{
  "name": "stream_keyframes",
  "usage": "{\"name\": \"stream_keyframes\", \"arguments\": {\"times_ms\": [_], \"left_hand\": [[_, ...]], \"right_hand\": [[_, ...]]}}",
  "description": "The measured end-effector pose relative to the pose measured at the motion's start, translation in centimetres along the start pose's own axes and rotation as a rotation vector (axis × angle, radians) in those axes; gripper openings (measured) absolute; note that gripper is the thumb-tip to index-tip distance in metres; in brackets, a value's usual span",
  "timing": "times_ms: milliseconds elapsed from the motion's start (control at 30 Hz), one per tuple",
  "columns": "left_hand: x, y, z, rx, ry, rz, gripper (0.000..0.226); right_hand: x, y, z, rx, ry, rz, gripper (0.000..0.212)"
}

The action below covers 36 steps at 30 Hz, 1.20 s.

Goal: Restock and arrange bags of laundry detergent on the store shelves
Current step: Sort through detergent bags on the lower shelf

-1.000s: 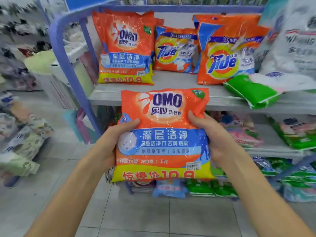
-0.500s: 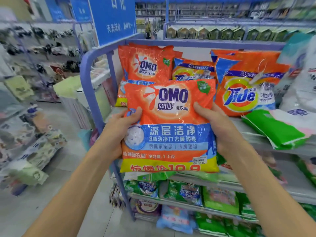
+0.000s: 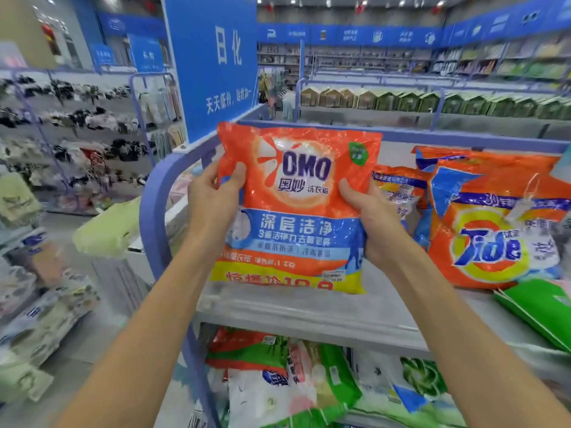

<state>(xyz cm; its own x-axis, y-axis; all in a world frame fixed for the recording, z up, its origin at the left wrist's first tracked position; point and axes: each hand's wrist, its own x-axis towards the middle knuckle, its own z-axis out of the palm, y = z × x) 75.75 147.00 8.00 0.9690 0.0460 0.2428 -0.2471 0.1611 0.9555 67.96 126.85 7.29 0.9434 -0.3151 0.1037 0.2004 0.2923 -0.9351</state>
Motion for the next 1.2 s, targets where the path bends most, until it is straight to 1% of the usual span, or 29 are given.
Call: {"name": "stream_keyframes", "arguments": {"times_ms": [67, 133, 167, 233, 267, 333, 367, 400, 533, 600, 733, 867, 967, 1067, 1133, 1200], "left_hand": [[1.6, -1.6, -0.2, 0.044, 0.066, 0.006, 0.016], [2.4, -3.2, -0.4, 0.069, 0.095, -0.004, 0.019], [2.6, -3.6, -0.5, 0.086, 0.105, -0.001, 0.019], [2.9, -3.8, -0.5, 0.096, 0.125, 0.002, 0.020], [2.9, -3.7, -0.5, 0.081, 0.139, -0.002, 0.019], [2.9, -3.8, -0.6, 0.052, 0.174, 0.002, 0.014], [2.9, -3.8, -0.5, 0.063, 0.191, 0.012, 0.014], [3.0, -3.8, -0.5, 0.076, 0.190, 0.010, 0.016], [3.4, -2.5, -0.2, 0.017, 0.092, -0.123, 0.030], [3.9, -1.8, 0.1, -0.007, 0.100, -0.088, 0.028], [4.0, -1.5, 0.7, -0.136, 0.187, -0.038, 0.017], [3.7, -1.9, 0.7, -0.107, 0.205, 0.006, 0.018], [3.0, -2.1, 0.1, -0.054, 0.218, 0.012, 0.025], [1.6, -3.6, -0.8, -0.036, 0.163, -0.043, 0.025], [0.4, -5.1, -1.5, 0.018, 0.115, -0.050, 0.033], [-0.8, -6.3, -2.1, 0.108, 0.054, -0.055, 0.049]], "right_hand": [[1.3, 1.5, 0.2, -0.054, -0.042, 0.093, 0.027], [2.0, 2.7, -0.1, -0.166, -0.066, 0.162, 0.027], [2.3, 2.8, -0.2, -0.199, -0.057, 0.154, 0.022], [3.1, 2.1, -0.4, -0.227, -0.018, 0.072, 0.010], [3.5, 1.5, -0.3, -0.223, -0.001, 0.021, 0.006], [4.4, 0.3, -0.1, -0.201, 0.023, -0.049, 0.007], [4.8, 0.1, 0.1, -0.198, 0.029, -0.054, 0.009], [5.2, 0.1, 0.3, -0.190, 0.033, -0.043, 0.010], [5.3, 1.2, 0.2, -0.060, 0.032, 0.065, 0.019], [5.2, 0.9, 0.1, -0.011, 0.029, 0.057, 0.022], [5.4, -0.1, 0.1, 0.033, 0.017, -0.030, 0.016], [4.8, 0.3, -0.3, -0.025, 0.034, -0.022, 0.024], [2.8, 1.4, -1.2, -0.205, 0.002, -0.008, 0.031], [0.4, 3.5, -1.7, -0.315, -0.039, 0.037, 0.045], [-0.7, 4.6, -1.8, -0.333, -0.016, 0.026, 0.052], [-1.4, 5.1, -1.7, -0.380, 0.012, 0.001, 0.056]]}}
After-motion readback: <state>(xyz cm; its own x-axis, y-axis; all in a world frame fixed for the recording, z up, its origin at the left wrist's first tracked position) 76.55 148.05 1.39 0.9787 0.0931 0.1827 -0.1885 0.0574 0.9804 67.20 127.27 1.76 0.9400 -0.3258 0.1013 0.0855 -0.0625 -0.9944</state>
